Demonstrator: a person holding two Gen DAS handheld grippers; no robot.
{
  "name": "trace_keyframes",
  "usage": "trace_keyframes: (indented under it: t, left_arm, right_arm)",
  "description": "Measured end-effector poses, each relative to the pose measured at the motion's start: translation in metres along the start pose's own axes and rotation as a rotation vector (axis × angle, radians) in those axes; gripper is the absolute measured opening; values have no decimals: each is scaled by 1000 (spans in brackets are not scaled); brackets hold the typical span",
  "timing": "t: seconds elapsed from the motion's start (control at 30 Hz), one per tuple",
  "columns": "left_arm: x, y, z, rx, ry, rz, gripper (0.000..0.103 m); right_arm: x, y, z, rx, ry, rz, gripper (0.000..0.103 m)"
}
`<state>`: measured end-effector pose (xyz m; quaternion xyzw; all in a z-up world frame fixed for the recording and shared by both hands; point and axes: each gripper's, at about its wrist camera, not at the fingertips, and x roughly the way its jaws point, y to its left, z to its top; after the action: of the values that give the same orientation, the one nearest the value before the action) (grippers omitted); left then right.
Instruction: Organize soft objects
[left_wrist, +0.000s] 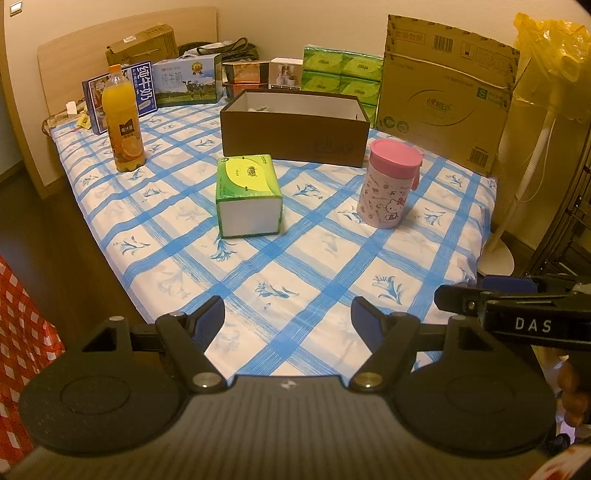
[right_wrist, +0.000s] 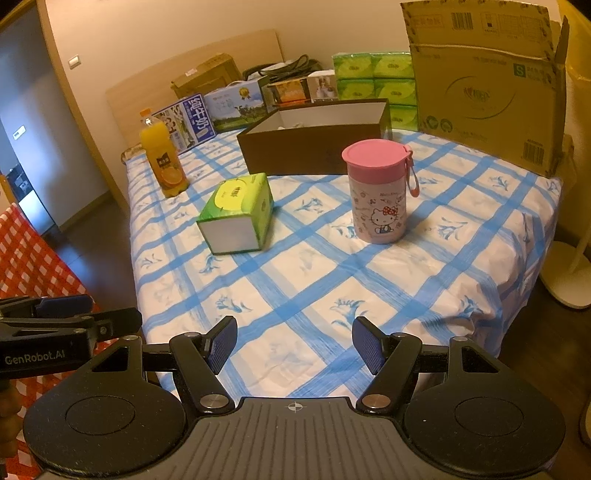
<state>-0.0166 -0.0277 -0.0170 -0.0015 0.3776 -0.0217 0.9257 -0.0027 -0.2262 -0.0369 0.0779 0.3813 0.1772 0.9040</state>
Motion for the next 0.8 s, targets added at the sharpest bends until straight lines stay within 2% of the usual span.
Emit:
trace_keyframes:
  t: [0.8]
  left_arm:
    - [0, 2, 0, 0, 1, 0, 74]
  right_arm:
    - [2, 1, 1, 1, 2, -1, 69]
